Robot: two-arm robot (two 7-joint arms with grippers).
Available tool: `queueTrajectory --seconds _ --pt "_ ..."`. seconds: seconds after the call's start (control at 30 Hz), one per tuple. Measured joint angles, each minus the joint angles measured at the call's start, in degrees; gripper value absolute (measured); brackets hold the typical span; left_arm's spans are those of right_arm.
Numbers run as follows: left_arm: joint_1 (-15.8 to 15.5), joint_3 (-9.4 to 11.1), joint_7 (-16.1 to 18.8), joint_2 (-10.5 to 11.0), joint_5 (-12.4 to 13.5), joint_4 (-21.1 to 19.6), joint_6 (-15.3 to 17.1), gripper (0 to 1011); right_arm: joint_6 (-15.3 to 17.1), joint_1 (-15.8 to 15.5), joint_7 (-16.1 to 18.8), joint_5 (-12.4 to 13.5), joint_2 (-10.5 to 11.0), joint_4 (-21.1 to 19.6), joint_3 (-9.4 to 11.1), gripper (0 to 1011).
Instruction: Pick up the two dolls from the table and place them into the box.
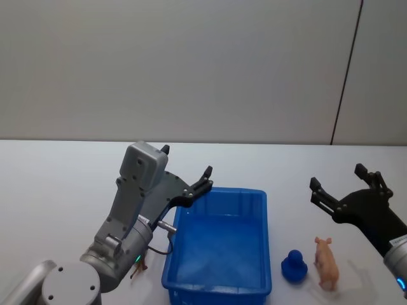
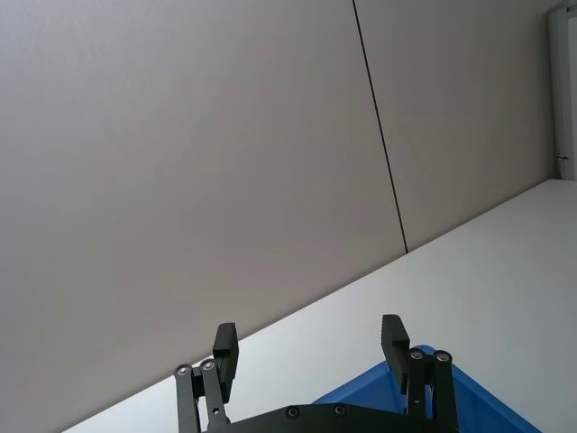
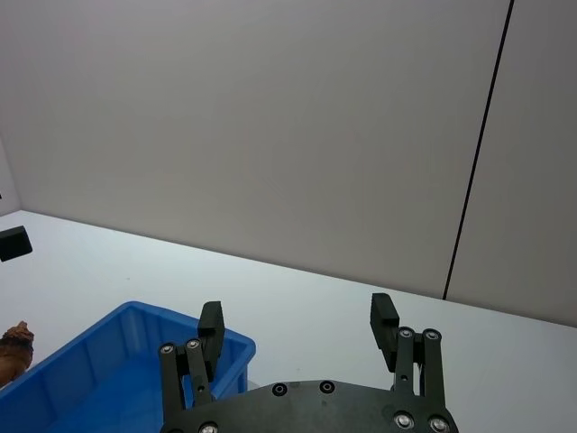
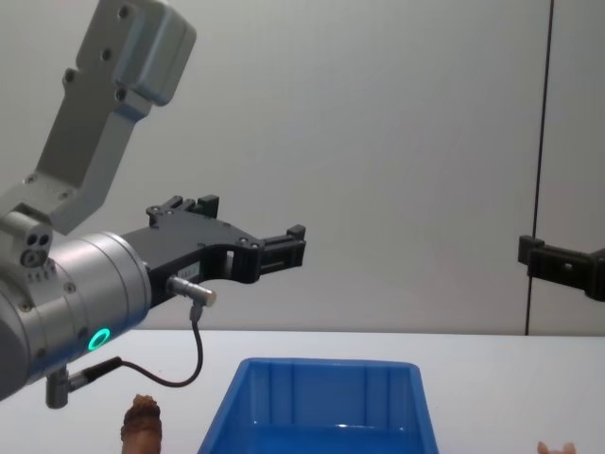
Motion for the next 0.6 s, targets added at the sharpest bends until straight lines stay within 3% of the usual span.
queueTrajectory --seconds 0.37,0.6 --pt "0.00 0.00 0.00 0.00 0.00 0.00 0.00 1001 0.40 -0.21 -0.37 -0.11 -0.06 -0.15 -0.02 1001" --pt "0.00 0.00 0.00 0.00 0.00 0.00 0.00 1001 2.88 -1.29 -2.42 -1.30 -0.22 -0.94 -0.38 1001"
